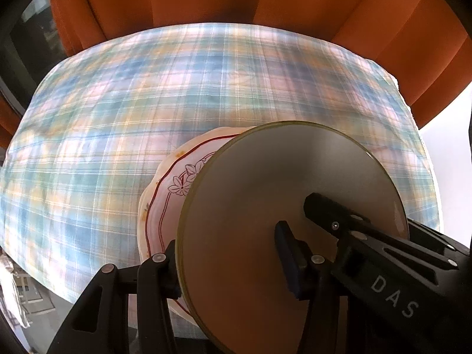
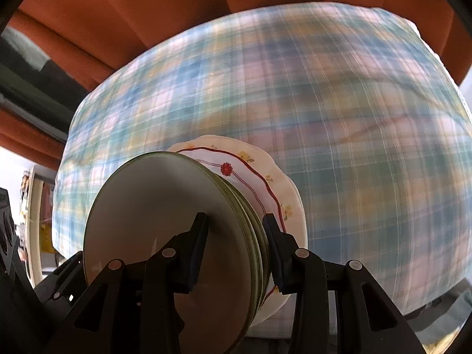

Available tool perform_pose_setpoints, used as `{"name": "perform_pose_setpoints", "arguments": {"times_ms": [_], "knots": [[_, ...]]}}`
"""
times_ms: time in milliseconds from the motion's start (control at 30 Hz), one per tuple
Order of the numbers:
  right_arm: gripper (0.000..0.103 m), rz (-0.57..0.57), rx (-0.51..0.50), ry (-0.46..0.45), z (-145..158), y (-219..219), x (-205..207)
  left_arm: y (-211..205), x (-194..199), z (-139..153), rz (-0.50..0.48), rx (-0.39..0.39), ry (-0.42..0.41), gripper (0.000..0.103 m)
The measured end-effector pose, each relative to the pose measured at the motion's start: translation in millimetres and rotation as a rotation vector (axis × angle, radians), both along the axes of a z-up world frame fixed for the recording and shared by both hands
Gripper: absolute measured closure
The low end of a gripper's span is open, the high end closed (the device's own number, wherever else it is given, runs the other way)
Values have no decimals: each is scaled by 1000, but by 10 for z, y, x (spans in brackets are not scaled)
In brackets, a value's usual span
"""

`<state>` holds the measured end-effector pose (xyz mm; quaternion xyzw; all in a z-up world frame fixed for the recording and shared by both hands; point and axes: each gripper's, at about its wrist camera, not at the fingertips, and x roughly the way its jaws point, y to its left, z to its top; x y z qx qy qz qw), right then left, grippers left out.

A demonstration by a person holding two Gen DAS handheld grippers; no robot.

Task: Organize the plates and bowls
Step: 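Lower the nested bowls onto the plate stack and open both grippers, then pull both grippers back from the bowl and plate stack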

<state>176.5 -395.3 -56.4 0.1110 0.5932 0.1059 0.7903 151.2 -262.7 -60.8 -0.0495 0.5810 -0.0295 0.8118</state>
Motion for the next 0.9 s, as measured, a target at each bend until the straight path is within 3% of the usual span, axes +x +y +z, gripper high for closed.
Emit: {"name": "perform_pose_setpoints", "arguments": {"times_ms": [133,200,300,533,667,900], "knots": [[55,26,3,-35,12,-13,-55,0,-74,24,16,33,-9,37],[34,36,0,-58,47,-19,-100,24,-128,62,31,45,-28,30],[27,36,-10,-103,128,-19,-185,57,-217,137,34,62,-67,26],[24,-18,-88,-214,371,-5,-420,156,-400,301,9,53,-216,20],[24,-93,-171,-298,556,66,-594,379,-506,429,30,60,-311,20],[24,-155,-220,-413,803,384,-902,840,-717,631,18,45,-417,19]]}}
